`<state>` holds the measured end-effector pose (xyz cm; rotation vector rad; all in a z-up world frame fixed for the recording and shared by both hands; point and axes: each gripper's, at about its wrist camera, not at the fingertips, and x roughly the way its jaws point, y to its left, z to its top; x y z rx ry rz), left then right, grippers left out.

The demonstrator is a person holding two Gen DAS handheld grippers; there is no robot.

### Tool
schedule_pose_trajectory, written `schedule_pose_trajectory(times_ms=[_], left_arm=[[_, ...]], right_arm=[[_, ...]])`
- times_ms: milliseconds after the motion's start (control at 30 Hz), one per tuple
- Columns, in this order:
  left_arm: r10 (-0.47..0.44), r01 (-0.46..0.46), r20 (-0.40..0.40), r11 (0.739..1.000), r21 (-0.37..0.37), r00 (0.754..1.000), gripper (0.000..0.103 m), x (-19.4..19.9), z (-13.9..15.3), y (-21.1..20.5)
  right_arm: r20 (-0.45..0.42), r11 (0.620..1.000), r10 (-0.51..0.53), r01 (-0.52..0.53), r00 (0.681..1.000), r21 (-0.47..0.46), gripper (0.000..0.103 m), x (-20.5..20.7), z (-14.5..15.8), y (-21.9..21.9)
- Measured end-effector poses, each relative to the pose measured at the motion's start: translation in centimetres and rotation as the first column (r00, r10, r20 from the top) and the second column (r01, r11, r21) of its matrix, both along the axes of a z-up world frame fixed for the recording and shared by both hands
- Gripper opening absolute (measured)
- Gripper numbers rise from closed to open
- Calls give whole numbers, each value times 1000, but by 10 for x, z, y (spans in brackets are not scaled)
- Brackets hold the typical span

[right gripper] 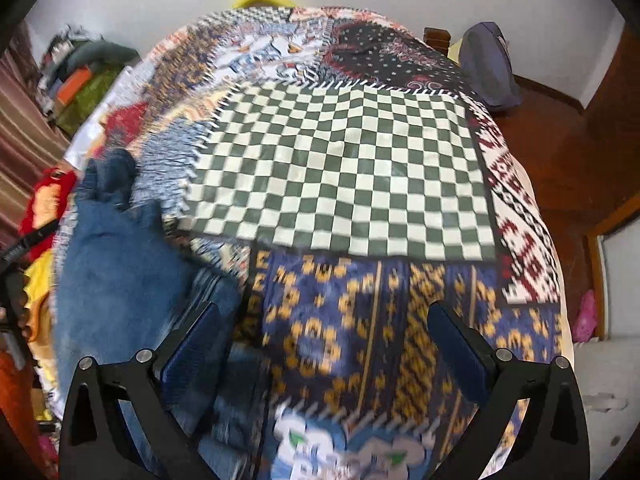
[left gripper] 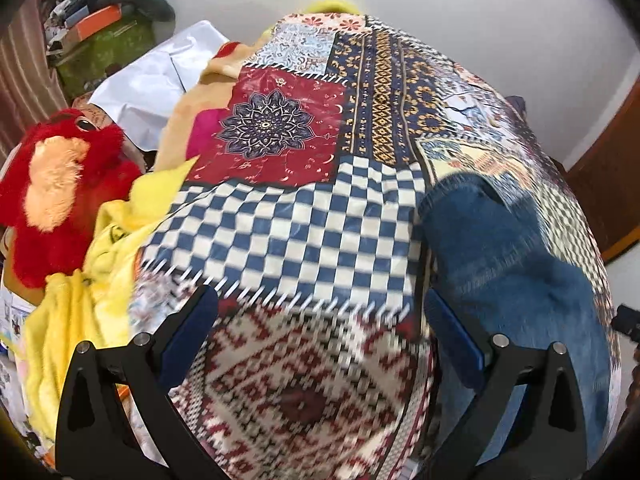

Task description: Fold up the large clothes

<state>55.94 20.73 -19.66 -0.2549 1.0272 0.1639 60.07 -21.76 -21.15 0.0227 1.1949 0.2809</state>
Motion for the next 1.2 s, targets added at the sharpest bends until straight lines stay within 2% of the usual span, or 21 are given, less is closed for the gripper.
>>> schedule_pose_trajectory(times_ms=[200, 333, 467, 533, 600, 667, 700, 933, 1200], left_arm=[[-105, 105, 39, 994, 13, 994, 103, -48, 21, -22], [-187, 191, 50, 979, -74, 981, 103, -68, 27, -47], [-267, 262, -17, 954, -146, 963, 103, -65, 13, -76], [-295, 286, -37, 946, -154, 955, 103, -62, 4, -89], [-332, 312, -50, 920, -237, 942, 103, -57, -8, -99], [-346, 304, -60, 884, -355, 936, 103, -50, -22, -102], [-342, 291, -67, 874, -389, 937, 103, -46, -27, -101], [-347, 237, -104, 802, -548, 932, 103, -18, -59, -103], [-315, 211, -92, 799, -564, 945, 103, 5, -70, -112]], right_arm=[[110, 996, 85, -89, 990, 32, 103, -50, 44, 6], [135, 985, 142, -154, 981, 83, 103, -78, 57, 20], [62, 979, 156, -163, 986, 122, 103, -78, 31, 33], [-27, 979, 139, -133, 990, 152, 103, -69, 8, 37], [-131, 971, 122, -91, 984, 221, 103, -61, -17, 38], [-193, 964, 123, -71, 973, 258, 103, -56, -34, 41], [-217, 958, 128, -64, 968, 278, 103, -54, -42, 43], [-273, 929, 151, -42, 950, 368, 103, -37, -69, 58], [-294, 910, 135, -1, 946, 415, 103, -22, -81, 66]])
